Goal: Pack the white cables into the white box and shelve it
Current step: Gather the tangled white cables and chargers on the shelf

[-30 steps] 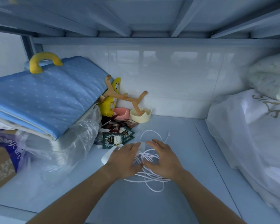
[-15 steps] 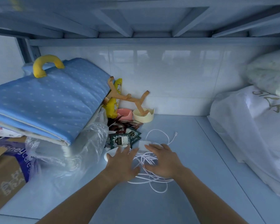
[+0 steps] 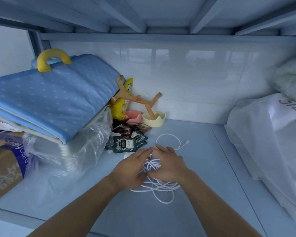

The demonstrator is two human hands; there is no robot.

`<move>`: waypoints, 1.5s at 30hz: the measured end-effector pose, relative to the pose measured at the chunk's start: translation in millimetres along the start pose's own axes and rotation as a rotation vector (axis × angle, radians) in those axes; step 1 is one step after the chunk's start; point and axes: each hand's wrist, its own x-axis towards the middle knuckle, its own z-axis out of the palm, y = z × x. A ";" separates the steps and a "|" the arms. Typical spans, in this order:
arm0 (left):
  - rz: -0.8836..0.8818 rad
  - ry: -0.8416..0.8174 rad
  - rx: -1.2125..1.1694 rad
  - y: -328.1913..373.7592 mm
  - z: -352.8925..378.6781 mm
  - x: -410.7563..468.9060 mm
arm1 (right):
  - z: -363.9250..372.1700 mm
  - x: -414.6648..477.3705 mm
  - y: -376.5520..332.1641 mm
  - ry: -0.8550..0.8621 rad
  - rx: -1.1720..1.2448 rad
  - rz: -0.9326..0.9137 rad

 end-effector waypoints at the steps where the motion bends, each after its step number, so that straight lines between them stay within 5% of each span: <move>1: -0.026 0.019 0.005 -1.2 0.5 1.4 | 2.4 1.5 1.3 -0.004 -0.034 -0.016; 7: -0.215 -0.090 0.175 -5.9 5.0 2.7 | 15.5 -7.2 8.4 0.227 -0.129 -0.050; 11: -0.235 -0.010 0.240 -3.1 3.4 -1.1 | 22.6 -16.6 10.2 0.295 -0.176 -0.036; 18: -0.170 -0.129 0.034 -17.5 -7.9 0.4 | 6.2 -12.4 2.2 -0.063 0.027 0.078; 22: -0.091 -0.187 -0.070 -24.1 -13.0 -4.4 | -1.7 -17.2 -2.1 -0.117 0.082 0.123; 28: 0.002 -0.167 -0.126 -26.6 -17.6 -8.3 | -10.2 -42.2 -17.6 0.093 0.127 0.133; 35: 0.072 -0.120 -0.022 -20.1 -8.8 -12.0 | 12.7 -47.8 -43.9 0.106 -0.239 0.420; 45: 0.092 -0.025 0.043 -18.4 5.3 -19.6 | 38.5 -53.0 -60.1 0.370 -0.272 0.683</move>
